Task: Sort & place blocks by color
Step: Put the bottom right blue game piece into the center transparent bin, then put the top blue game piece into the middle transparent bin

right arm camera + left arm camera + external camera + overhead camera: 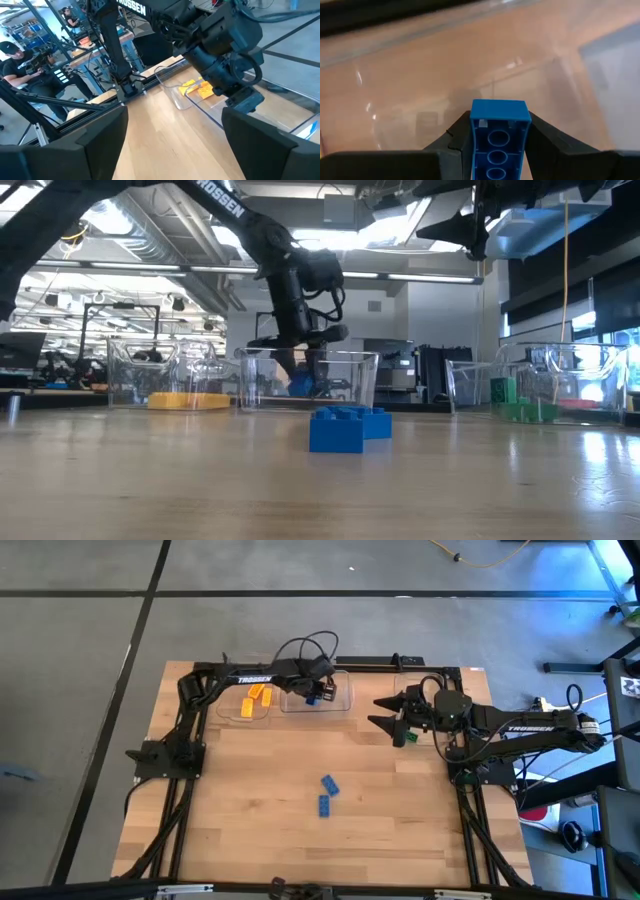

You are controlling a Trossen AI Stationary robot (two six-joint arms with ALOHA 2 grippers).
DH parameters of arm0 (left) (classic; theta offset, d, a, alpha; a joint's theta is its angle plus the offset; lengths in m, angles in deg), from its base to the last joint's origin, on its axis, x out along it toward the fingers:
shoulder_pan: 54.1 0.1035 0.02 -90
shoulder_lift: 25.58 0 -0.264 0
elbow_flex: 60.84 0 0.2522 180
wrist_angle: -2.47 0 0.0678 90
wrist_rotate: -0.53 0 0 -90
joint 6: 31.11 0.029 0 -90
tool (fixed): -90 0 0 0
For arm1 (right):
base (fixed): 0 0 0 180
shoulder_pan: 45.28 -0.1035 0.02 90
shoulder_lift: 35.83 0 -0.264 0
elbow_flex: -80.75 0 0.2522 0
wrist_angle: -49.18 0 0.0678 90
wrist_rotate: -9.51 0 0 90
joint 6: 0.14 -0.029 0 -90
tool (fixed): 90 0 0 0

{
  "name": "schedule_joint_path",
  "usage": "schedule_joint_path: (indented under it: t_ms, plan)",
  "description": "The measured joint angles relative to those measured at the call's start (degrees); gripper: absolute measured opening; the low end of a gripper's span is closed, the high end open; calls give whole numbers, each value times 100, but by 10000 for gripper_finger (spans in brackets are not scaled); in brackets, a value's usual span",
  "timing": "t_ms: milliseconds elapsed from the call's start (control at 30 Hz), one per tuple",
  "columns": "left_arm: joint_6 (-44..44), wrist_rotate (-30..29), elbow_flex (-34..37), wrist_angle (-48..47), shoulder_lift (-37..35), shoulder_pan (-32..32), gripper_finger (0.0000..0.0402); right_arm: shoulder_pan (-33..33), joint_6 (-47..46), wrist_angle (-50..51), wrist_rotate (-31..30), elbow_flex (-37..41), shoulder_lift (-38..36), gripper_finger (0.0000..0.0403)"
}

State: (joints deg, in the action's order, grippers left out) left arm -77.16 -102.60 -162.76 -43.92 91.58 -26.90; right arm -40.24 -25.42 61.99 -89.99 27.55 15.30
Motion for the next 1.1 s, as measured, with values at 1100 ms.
schedule_joint_path:
  t_ms: [1100]
  plan:
    - [2828, 973, 196, 853, -2818, -189, 273, -2, -66, 1, 2, -2, 0, 323]
